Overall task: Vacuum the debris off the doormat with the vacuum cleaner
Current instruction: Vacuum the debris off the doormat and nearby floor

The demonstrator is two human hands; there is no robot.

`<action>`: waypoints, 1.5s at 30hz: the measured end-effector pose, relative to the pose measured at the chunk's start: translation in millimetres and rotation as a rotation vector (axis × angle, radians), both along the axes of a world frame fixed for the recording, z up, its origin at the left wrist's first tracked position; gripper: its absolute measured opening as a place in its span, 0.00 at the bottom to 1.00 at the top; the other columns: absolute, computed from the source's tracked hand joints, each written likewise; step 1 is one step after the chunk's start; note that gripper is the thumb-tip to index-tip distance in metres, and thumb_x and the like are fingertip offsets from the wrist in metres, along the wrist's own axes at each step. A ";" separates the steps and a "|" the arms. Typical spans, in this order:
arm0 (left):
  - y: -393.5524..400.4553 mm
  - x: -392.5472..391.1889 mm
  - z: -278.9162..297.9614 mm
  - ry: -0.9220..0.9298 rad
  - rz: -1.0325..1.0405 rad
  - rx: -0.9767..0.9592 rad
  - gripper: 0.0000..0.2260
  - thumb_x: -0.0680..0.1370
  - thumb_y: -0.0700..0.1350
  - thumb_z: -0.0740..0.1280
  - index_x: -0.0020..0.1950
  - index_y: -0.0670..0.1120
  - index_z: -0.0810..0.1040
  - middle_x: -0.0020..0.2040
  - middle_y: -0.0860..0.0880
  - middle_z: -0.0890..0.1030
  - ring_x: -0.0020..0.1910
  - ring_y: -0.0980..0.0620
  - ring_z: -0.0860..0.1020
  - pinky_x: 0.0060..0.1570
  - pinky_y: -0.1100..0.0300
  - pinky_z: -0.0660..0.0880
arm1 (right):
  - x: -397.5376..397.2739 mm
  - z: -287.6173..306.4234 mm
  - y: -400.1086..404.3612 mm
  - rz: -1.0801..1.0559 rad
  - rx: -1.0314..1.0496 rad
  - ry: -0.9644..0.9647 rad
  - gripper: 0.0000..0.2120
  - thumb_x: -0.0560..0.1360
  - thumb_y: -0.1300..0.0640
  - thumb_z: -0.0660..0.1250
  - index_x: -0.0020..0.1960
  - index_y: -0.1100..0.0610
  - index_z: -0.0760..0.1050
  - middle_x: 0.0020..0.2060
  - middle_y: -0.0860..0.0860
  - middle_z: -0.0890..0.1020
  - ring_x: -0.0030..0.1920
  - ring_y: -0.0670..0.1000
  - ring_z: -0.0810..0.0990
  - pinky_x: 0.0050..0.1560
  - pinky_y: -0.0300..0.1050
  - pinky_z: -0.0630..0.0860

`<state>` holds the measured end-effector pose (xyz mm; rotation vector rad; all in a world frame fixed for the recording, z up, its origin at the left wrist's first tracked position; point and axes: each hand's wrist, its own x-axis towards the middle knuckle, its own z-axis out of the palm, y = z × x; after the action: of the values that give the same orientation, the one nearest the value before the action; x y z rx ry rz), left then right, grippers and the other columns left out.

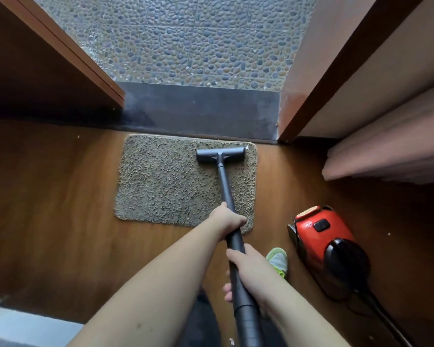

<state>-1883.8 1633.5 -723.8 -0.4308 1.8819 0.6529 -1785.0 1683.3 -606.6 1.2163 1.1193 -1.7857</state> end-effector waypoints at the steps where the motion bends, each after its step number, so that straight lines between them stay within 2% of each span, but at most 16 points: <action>1: -0.8 -0.2 -4.0 -0.002 -0.026 -0.010 0.37 0.59 0.51 0.68 0.68 0.45 0.68 0.59 0.40 0.77 0.53 0.40 0.80 0.45 0.47 0.83 | -0.1 -3.1 -2.2 -0.002 0.004 -0.016 0.04 0.81 0.58 0.59 0.54 0.58 0.65 0.39 0.60 0.70 0.20 0.52 0.74 0.21 0.41 0.73; 5: -16.0 0.4 -21.8 -0.031 -0.070 0.006 0.36 0.64 0.51 0.71 0.70 0.46 0.65 0.60 0.40 0.76 0.55 0.39 0.79 0.46 0.44 0.83 | 3.5 -13.1 -23.1 -0.029 0.034 -0.058 0.03 0.82 0.56 0.59 0.52 0.55 0.67 0.41 0.60 0.70 0.21 0.52 0.73 0.21 0.40 0.72; 9: -48.5 -0.6 -23.3 -0.048 -0.041 0.067 0.39 0.59 0.53 0.71 0.69 0.48 0.66 0.59 0.40 0.77 0.55 0.38 0.80 0.47 0.41 0.82 | -0.7 -11.8 -64.3 0.008 0.123 -0.081 0.07 0.81 0.55 0.59 0.58 0.55 0.66 0.40 0.59 0.71 0.21 0.52 0.74 0.21 0.41 0.73; 12: -65.5 -8.6 -17.5 -0.047 -0.070 0.093 0.31 0.68 0.50 0.74 0.67 0.45 0.66 0.58 0.41 0.77 0.53 0.40 0.80 0.47 0.46 0.82 | -10.3 -9.4 -87.0 0.002 0.160 -0.087 0.10 0.81 0.55 0.59 0.60 0.57 0.65 0.39 0.57 0.71 0.20 0.51 0.74 0.20 0.40 0.73; 14: -71.2 -13.6 -13.7 -0.048 -0.095 0.098 0.30 0.70 0.50 0.74 0.68 0.45 0.66 0.58 0.41 0.77 0.53 0.40 0.80 0.48 0.45 0.82 | -14.5 -4.7 -94.8 -0.034 0.170 -0.083 0.08 0.81 0.56 0.59 0.58 0.57 0.67 0.38 0.57 0.72 0.20 0.50 0.74 0.20 0.39 0.73; 17: -72.2 -14.0 -9.3 -0.035 -0.157 0.081 0.34 0.66 0.52 0.73 0.68 0.45 0.67 0.58 0.42 0.78 0.52 0.40 0.81 0.48 0.44 0.82 | -12.3 4.0 -98.3 -0.065 0.182 -0.065 0.05 0.80 0.57 0.60 0.54 0.58 0.68 0.38 0.57 0.72 0.19 0.50 0.74 0.20 0.40 0.73; 21: -65.8 -4.4 -4.9 0.020 -0.247 0.074 0.39 0.58 0.56 0.67 0.68 0.46 0.67 0.56 0.41 0.79 0.52 0.39 0.81 0.51 0.46 0.81 | 0.4 9.9 -99.5 -0.122 0.167 -0.031 0.04 0.81 0.55 0.59 0.54 0.55 0.69 0.39 0.58 0.72 0.23 0.53 0.75 0.24 0.44 0.76; 23: -58.6 -2.0 -5.4 0.040 -0.284 0.099 0.39 0.61 0.56 0.69 0.70 0.48 0.66 0.57 0.42 0.79 0.52 0.40 0.81 0.51 0.47 0.81 | 2.5 7.2 -97.8 -0.144 0.199 -0.022 0.04 0.81 0.55 0.59 0.55 0.54 0.68 0.37 0.58 0.73 0.23 0.54 0.75 0.26 0.46 0.77; 26: -40.4 -8.6 -13.5 0.065 -0.389 0.084 0.40 0.69 0.52 0.71 0.78 0.50 0.57 0.63 0.43 0.76 0.56 0.41 0.79 0.54 0.50 0.80 | 1.2 -1.8 -89.2 -0.193 0.238 -0.007 0.04 0.81 0.55 0.59 0.54 0.54 0.68 0.36 0.57 0.73 0.23 0.54 0.75 0.25 0.45 0.76; 28: -27.6 -18.0 -16.6 0.080 -0.417 0.075 0.40 0.72 0.51 0.70 0.79 0.50 0.54 0.65 0.42 0.75 0.57 0.41 0.78 0.56 0.50 0.79 | -3.6 -9.5 -80.2 -0.247 0.221 0.008 0.03 0.81 0.55 0.59 0.53 0.53 0.69 0.37 0.58 0.72 0.23 0.53 0.75 0.25 0.44 0.75; 32: -11.1 -36.9 -17.2 0.050 -0.356 0.090 0.32 0.69 0.51 0.71 0.70 0.47 0.64 0.58 0.42 0.77 0.52 0.41 0.80 0.51 0.47 0.82 | -20.0 -23.7 -61.8 -0.303 0.172 0.037 0.03 0.81 0.55 0.60 0.54 0.53 0.70 0.41 0.59 0.72 0.22 0.50 0.76 0.25 0.42 0.75; 35: -3.1 -41.5 -26.9 -0.033 -0.290 0.146 0.34 0.61 0.51 0.72 0.64 0.46 0.66 0.58 0.38 0.78 0.50 0.37 0.82 0.46 0.40 0.82 | -26.3 -28.4 -52.9 -0.355 0.114 0.038 0.05 0.81 0.56 0.60 0.56 0.54 0.69 0.40 0.58 0.72 0.22 0.50 0.75 0.24 0.41 0.74; 37: -0.2 -40.7 -41.5 -0.061 -0.248 0.175 0.36 0.58 0.51 0.70 0.64 0.47 0.66 0.59 0.37 0.78 0.49 0.35 0.83 0.44 0.37 0.81 | -25.9 -27.8 -48.1 -0.347 0.109 0.039 0.06 0.81 0.56 0.60 0.57 0.54 0.69 0.39 0.57 0.72 0.23 0.50 0.75 0.24 0.41 0.75; 39: 1.1 -36.8 -33.9 -0.085 -0.205 0.209 0.35 0.60 0.50 0.69 0.66 0.46 0.64 0.57 0.38 0.77 0.47 0.37 0.82 0.46 0.37 0.81 | -22.8 -25.7 -44.1 -0.336 0.109 0.040 0.06 0.81 0.56 0.61 0.58 0.54 0.69 0.40 0.57 0.72 0.24 0.49 0.75 0.24 0.41 0.75; 41: 2.1 -31.8 -22.1 -0.100 -0.185 0.221 0.35 0.62 0.49 0.68 0.67 0.45 0.63 0.55 0.38 0.77 0.46 0.37 0.82 0.47 0.38 0.81 | -17.5 -23.2 -41.6 -0.331 0.104 0.035 0.06 0.81 0.56 0.61 0.58 0.53 0.69 0.40 0.57 0.72 0.24 0.49 0.76 0.24 0.41 0.75; 45: 0.9 -18.1 -24.5 -0.097 -0.190 0.203 0.38 0.61 0.50 0.68 0.70 0.46 0.61 0.59 0.37 0.77 0.47 0.38 0.82 0.47 0.40 0.82 | -2.2 -20.9 -40.6 -0.306 0.098 0.025 0.04 0.81 0.56 0.61 0.54 0.54 0.70 0.42 0.58 0.72 0.23 0.49 0.76 0.24 0.41 0.75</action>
<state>-1902.0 1634.4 -748.3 -0.1482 1.7197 0.6743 -1787.2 1642.7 -627.5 1.4933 1.0911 -1.9945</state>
